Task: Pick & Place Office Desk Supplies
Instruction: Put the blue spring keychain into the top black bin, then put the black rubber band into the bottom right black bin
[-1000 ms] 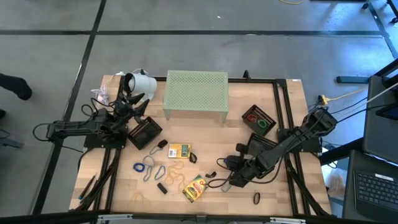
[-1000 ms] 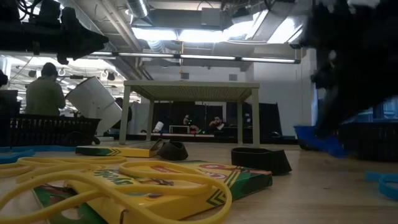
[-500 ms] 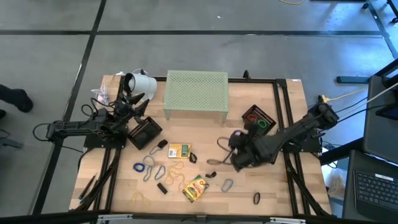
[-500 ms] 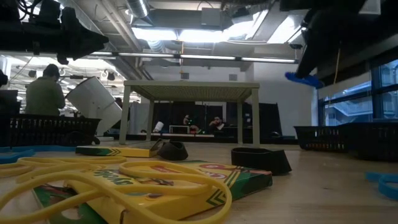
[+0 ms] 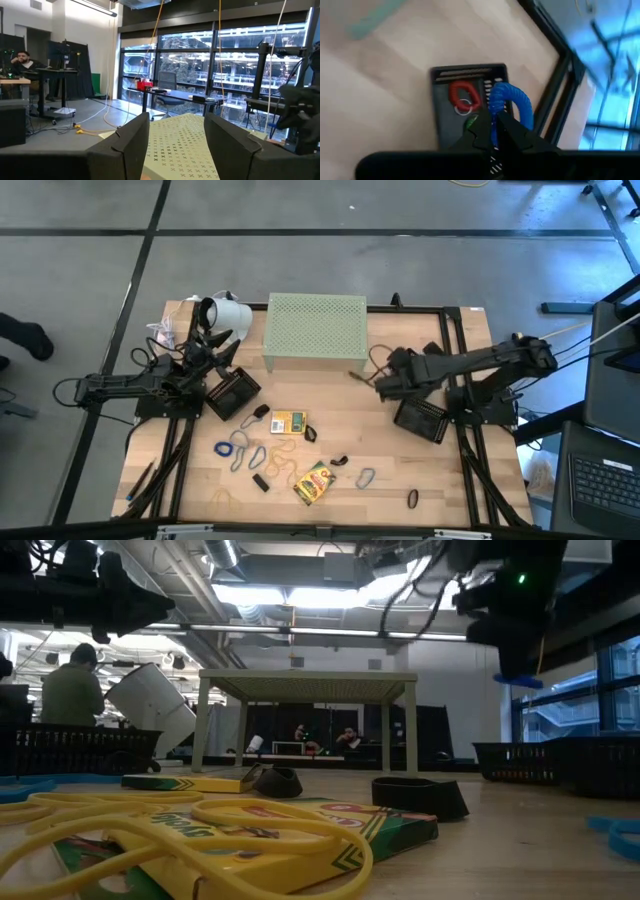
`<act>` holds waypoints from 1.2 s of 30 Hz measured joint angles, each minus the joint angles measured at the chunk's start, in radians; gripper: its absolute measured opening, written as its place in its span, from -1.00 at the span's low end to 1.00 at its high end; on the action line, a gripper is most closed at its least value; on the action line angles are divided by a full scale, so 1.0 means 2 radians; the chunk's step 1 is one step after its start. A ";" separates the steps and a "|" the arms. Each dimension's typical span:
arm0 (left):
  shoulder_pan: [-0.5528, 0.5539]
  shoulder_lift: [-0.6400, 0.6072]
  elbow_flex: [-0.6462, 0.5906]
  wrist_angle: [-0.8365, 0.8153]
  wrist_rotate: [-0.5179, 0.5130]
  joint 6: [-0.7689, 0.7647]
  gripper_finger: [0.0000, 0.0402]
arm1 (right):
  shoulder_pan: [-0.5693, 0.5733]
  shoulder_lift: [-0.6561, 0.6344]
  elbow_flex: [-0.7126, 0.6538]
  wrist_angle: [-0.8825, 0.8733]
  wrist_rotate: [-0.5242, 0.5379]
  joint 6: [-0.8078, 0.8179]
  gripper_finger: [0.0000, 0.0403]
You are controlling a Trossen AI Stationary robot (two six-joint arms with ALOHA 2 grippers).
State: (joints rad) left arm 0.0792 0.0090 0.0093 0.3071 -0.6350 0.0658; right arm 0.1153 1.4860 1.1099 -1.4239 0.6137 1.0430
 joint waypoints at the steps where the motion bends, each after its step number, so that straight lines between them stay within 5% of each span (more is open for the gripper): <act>1: 0.000 0.000 0.000 0.001 0.000 0.000 -0.07 | -0.012 0.000 -0.007 0.001 -0.006 0.008 -0.92; 10: 0.000 0.000 0.000 0.001 0.000 0.000 -0.07 | -0.083 0.000 -0.025 0.014 -0.083 0.025 -0.89; 36: 0.000 0.000 0.000 0.001 0.000 0.000 -0.08 | -0.121 0.000 -0.025 0.116 -0.100 0.016 -0.13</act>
State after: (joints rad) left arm 0.0793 0.0090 0.0093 0.3096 -0.6350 0.0658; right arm -0.1261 1.4864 1.0595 -1.1928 0.4141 1.0742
